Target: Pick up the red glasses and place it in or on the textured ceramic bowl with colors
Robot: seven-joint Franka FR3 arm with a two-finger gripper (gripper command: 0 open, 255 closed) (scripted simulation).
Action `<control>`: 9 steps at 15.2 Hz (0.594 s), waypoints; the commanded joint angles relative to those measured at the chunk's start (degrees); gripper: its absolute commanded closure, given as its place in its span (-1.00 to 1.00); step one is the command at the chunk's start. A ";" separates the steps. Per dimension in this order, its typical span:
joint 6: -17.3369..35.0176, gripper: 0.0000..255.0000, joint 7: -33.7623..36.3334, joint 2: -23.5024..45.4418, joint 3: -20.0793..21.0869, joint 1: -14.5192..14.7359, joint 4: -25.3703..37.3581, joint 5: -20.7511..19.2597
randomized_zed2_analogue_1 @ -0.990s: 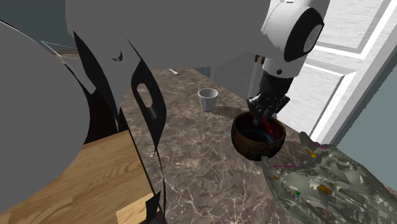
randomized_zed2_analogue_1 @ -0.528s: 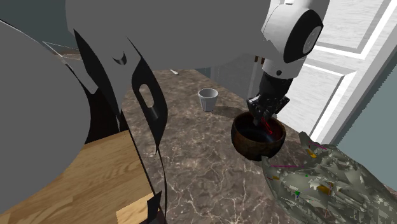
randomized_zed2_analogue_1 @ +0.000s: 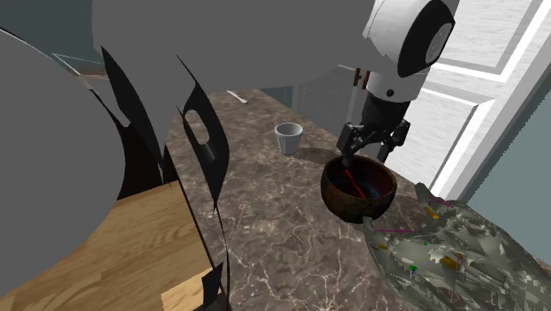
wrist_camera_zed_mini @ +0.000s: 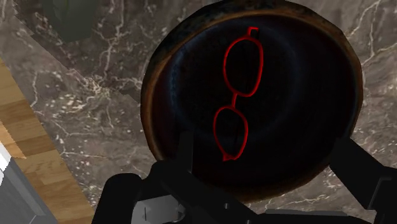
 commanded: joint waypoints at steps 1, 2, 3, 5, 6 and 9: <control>-3.80 -1.00 0.07 0.47 -0.09 -0.10 4.23 -0.03; -5.38 -1.00 0.09 0.70 -0.13 -0.14 6.04 -0.04; -5.38 -1.00 0.09 0.70 -0.12 -0.14 6.04 -0.04; -5.38 -1.00 0.09 0.70 -0.12 -0.14 6.04 -0.04; -5.38 -1.00 0.09 0.70 -0.12 -0.14 6.04 -0.04; -5.38 -1.00 0.09 0.70 -0.12 -0.14 6.04 -0.04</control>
